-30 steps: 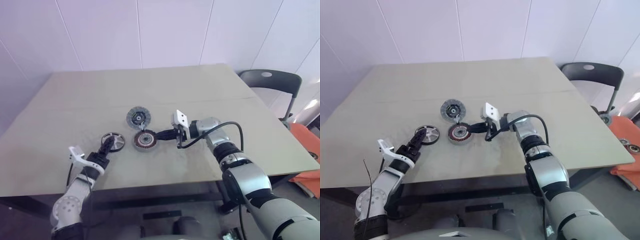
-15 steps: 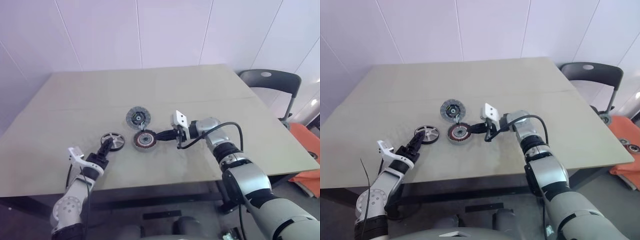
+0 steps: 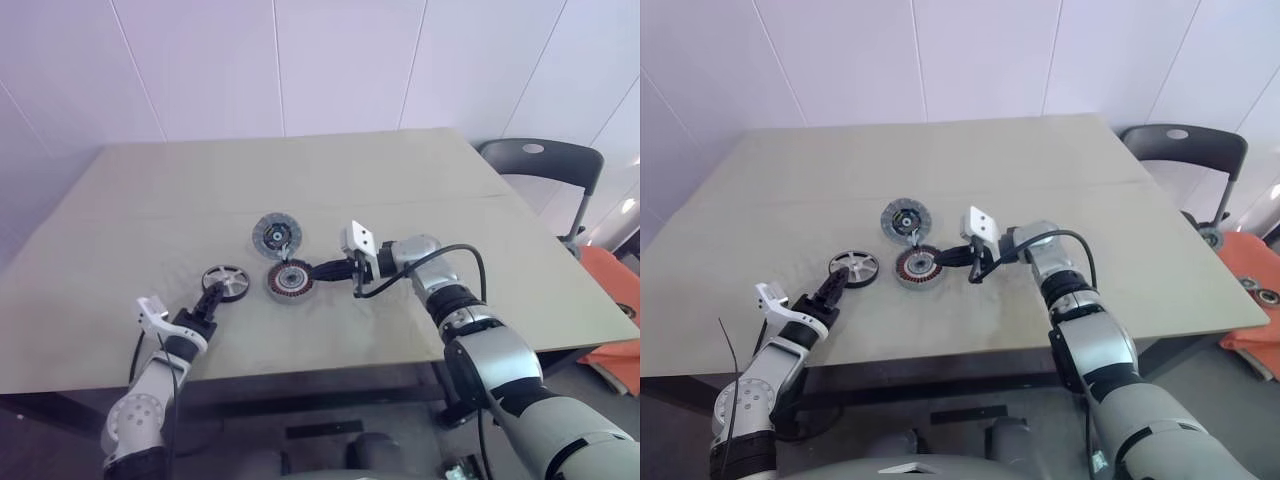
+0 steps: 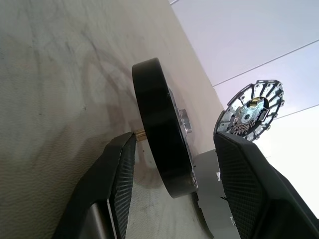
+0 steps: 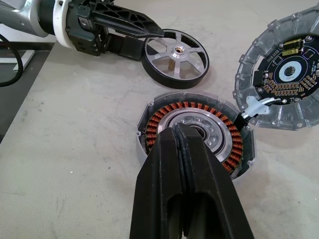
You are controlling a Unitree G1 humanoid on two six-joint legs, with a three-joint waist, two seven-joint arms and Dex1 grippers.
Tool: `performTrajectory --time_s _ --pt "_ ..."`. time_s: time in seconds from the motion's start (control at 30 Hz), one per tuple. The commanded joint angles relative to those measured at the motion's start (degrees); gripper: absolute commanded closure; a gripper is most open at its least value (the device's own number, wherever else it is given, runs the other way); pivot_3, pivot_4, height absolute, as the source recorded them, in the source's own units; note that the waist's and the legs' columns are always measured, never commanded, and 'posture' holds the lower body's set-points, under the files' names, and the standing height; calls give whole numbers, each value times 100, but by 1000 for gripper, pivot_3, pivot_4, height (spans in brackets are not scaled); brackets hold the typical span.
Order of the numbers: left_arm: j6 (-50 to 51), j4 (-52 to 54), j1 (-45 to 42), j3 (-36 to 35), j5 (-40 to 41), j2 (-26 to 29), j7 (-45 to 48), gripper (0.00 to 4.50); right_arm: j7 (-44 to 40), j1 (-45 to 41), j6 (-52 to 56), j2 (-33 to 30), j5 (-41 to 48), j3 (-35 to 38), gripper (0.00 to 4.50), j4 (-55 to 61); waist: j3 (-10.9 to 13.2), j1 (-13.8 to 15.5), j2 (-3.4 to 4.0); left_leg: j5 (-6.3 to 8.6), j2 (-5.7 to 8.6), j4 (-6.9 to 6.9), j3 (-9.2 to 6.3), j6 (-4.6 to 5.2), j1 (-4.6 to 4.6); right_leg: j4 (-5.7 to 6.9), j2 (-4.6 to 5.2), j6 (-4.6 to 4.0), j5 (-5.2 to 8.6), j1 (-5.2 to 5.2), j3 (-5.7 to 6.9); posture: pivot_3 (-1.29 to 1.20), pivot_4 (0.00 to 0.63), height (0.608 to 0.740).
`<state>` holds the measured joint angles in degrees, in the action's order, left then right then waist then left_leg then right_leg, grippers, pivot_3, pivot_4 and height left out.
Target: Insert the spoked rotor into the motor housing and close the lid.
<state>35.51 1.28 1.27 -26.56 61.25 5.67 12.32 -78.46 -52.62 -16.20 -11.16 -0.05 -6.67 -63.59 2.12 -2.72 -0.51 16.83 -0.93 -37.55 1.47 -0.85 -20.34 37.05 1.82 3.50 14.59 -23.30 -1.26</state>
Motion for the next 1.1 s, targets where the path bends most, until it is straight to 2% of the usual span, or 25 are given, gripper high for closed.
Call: performTrajectory --time_s 0.03,0.1,0.37,0.57,0.9,1.1 --pt "-80 -25 -68 -60 6 -12 24 2248 27 -81 -62 9 26 -5 4500 116 0 0 0 0 0 0 0 0 0 0 0 -2 1 0 0 0 0 740" --pt "-76 -34 -77 -49 -4 -29 -8 2742 32 -72 -67 9 18 -1 4500 117 0 0 0 0 0 0 0 0 0 0 0 -4 2 0 0 0 0 740" --pt "-96 -137 -116 -29 -89 -91 11 2742 66 -61 -81 13 10 6 4500 123 0 3 0 0 0 0 0 0 0 0 0 -2 1 0 0 0 0 740" --pt "-83 -111 -130 -39 -85 -79 16 4085 96 -50 -87 11 4 5 4500 122 0 11 0 0 0 -2 -2 0 6 3 -3 -6 3 4 0 0 0 740" --pt "-72 -141 -103 -101 -51 -51 51 4085 121 -54 -112 26 -13 -4 4500 98 0 11 0 0 1 -7 -3 0 4 2 -5 -6 2 6 -2 0 0 740" --pt "347 446 159 -62 667 55 594 4085 134 -77 -118 37 -50 -2 4500 56 1 -9 0 0 0 -4 -1 0 0 0 -6 -5 2 0 -5 0 0 740"
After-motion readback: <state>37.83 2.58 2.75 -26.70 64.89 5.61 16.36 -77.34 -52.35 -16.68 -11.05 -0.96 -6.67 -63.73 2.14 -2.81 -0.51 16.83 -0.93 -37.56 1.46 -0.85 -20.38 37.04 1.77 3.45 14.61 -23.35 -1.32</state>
